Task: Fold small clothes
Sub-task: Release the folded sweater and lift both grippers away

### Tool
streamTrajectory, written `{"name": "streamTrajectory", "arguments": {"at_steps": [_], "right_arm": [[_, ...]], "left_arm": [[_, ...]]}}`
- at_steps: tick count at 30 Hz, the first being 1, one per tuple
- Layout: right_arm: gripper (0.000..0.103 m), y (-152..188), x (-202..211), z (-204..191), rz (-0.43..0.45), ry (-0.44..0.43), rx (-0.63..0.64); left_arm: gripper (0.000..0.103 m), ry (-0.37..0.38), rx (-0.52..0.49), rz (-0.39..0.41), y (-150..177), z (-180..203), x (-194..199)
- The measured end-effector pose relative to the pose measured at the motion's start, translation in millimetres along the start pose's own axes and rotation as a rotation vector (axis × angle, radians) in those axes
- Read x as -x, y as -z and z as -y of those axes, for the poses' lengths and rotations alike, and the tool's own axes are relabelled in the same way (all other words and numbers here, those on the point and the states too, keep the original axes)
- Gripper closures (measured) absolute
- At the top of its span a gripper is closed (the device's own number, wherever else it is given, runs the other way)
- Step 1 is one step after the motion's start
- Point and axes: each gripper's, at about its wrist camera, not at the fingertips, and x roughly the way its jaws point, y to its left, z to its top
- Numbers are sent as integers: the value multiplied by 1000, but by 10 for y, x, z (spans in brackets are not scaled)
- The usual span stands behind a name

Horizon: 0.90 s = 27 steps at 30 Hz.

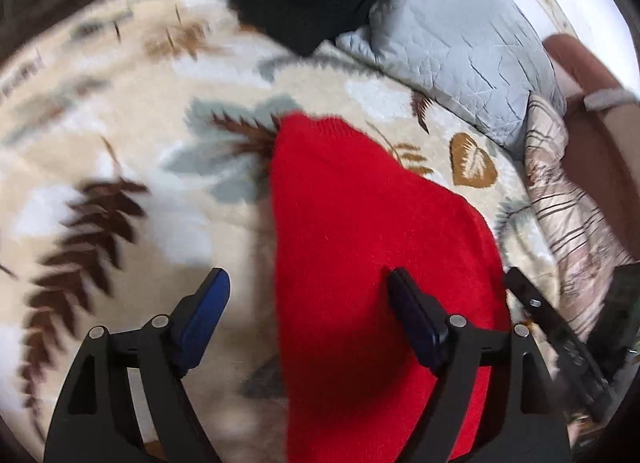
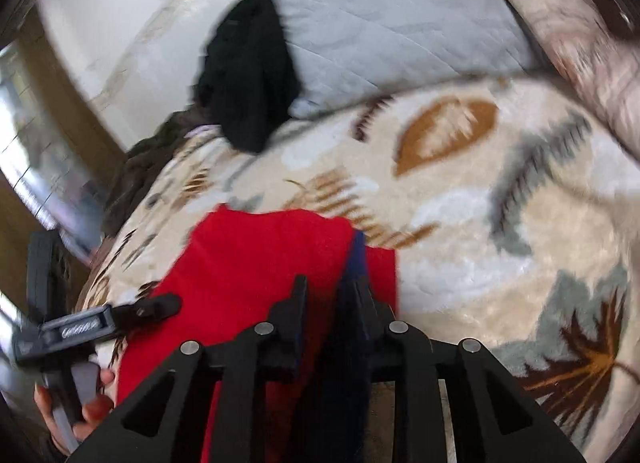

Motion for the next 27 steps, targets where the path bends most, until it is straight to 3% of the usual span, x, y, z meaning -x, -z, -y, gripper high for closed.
{"name": "streamTrajectory", "arguments": {"at_steps": [4,7,8,11,15,19,27], "right_arm": [[80,121,152,-214,14,-45,147],[79,297,-69,-296,-88,69,254],[79,334,-66,-317,-65,82,273],[76,303,39,-349,-45,78,271],[73,342,233,-311,-18,-16,232],[60,479,149,-253,-60,40,227],[57,441,147,-163,-59,35,151]], "left_arm": [[20,-100,-80,63,38,61,90],[19,-121,-95,54,72,78,19],[18,-137,-103,60,82,95,0],[16,-173,-130,90,125,135,21],[14,-193,-142,109,168,140,27],[10,-207,-135,119,197,143,7],[6,-225,-125,150,248,128,19]]}}
